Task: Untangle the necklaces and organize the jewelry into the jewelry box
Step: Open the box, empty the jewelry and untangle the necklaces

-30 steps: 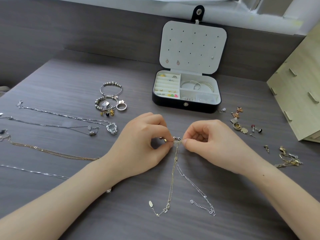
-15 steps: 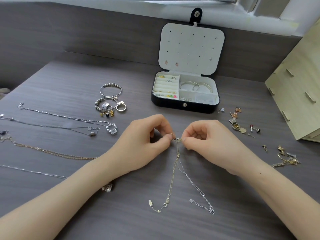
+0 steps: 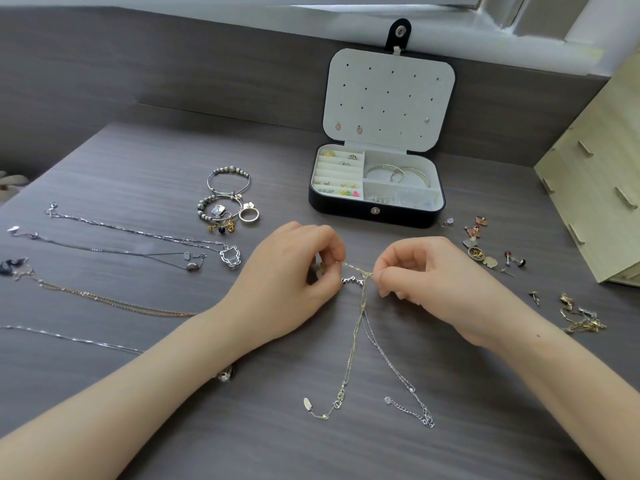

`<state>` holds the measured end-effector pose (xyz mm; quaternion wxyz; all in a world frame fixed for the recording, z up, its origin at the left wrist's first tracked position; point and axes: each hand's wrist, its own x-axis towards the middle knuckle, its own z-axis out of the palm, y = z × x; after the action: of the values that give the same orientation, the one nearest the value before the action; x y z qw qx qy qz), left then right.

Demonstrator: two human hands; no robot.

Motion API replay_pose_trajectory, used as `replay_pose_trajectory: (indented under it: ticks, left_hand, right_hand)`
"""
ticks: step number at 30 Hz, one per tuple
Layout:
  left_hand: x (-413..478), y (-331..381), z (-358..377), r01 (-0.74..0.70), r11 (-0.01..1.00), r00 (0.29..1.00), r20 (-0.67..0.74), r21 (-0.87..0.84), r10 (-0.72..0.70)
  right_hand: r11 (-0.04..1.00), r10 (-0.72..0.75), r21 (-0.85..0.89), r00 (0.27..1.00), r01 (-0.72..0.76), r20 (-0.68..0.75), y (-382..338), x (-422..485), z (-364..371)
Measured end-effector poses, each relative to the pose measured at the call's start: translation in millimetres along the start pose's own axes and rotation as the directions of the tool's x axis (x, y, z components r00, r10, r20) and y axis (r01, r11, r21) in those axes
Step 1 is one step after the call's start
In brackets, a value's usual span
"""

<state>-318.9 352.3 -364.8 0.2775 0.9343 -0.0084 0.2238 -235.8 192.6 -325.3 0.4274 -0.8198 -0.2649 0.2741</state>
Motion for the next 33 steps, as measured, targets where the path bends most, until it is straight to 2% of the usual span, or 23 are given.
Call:
replay_pose_trajectory:
  ticks: [7, 15, 23, 29, 33]
  left_hand:
    - [1, 4, -4, 0.144, 0.965, 0.986, 0.114, -0.218, -0.121]
    - [-5, -6, -12, -0.063, 0.993, 0.966, 0.243, -0.099, 0.085]
    - [-4, -10, -14, -0.095, 0.995, 0.977, 0.186, -0.042, 0.101]
    - [-2, -14, -12, -0.058, 0.998, 0.992, 0.111, -0.001, 0.058]
    - [-1, -17, -12, -0.024, 0.999, 0.995, 0.096, 0.022, 0.021]
  right_hand:
    - [1.0, -0.014, 0.026, 1.0, 0.014, 0.001, 2, 0, -1]
    - [0.943, -0.141, -0.289, 0.985, 0.165, 0.1, 0, -6, 0]
    - [0.902, -0.17, -0.389, 0.982, 0.188, 0.082, 1, -6, 1]
    - [0.874, -0.267, -0.44, 0.96, 0.206, -0.081, 8, 9, 5]
    - [0.801, -0.251, -0.557, 0.968, 0.221, 0.025, -1, 20, 8]
